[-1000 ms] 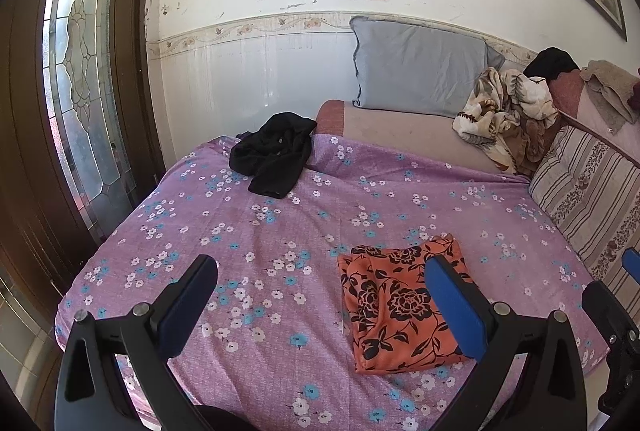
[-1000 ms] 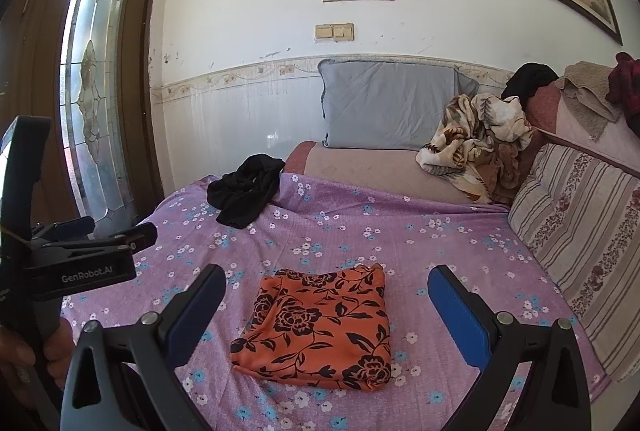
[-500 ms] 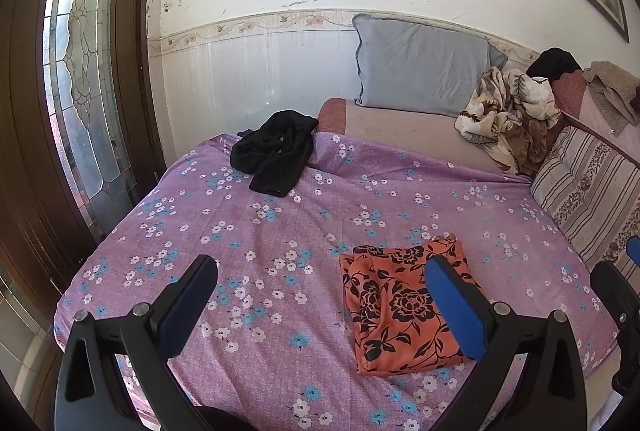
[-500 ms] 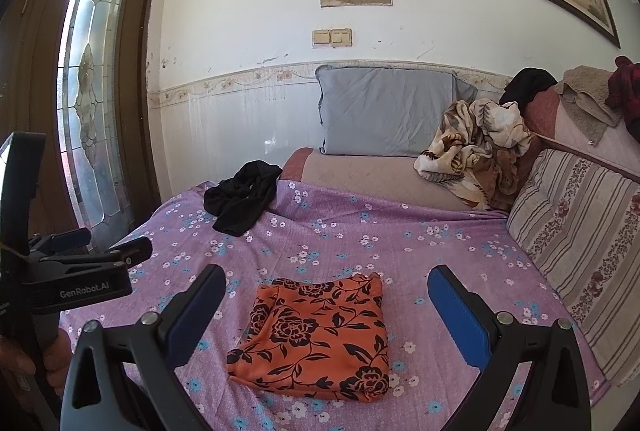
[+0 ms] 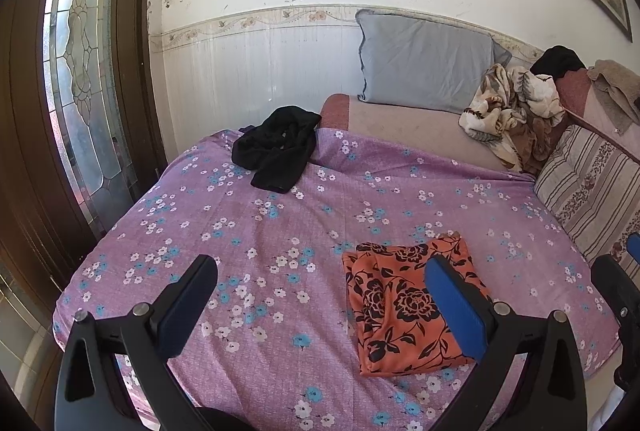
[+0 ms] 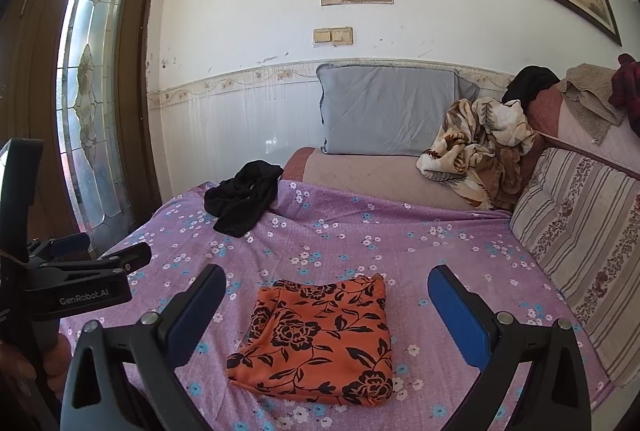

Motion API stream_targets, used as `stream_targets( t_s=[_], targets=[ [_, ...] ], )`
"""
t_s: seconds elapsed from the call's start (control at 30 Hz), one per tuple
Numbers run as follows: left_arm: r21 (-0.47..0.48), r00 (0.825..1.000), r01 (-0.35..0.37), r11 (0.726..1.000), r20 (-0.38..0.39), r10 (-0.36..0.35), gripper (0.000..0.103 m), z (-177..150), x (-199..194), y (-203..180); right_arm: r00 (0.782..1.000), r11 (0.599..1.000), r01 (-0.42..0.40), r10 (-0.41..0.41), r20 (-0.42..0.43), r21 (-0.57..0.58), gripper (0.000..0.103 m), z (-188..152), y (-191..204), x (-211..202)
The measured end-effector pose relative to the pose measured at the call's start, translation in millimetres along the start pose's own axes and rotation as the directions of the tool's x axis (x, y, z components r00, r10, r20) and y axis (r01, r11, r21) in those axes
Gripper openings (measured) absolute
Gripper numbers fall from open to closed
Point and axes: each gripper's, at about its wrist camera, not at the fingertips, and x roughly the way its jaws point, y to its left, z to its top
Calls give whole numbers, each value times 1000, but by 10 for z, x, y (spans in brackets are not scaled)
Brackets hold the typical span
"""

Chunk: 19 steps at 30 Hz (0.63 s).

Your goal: Fold small clothes

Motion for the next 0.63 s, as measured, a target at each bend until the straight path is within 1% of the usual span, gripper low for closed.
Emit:
stream_targets(
  t_s=[0.4,0.47,0.53,0.63],
  targets=[
    [-12,1000,-2,1000,-21,2,103,-33,172,73,1000,1000,-7,7,-26,-6,102,-37,57,221],
    [-9,1000,-10,1000,-14,10,103,-39,203,82,999,1000,-9,9,-34,-7,102,-53,66,276],
    [-10,1000,-1,1000,-11,1,103,-38,250,98,999,1000,-10,10,-45,-7,102,-63,64,350],
    [-22,999,-29,999,-27,29,103,-35,372,133,998,1000,-1,1,-61,7,102,-81,-15,487]
  ],
)
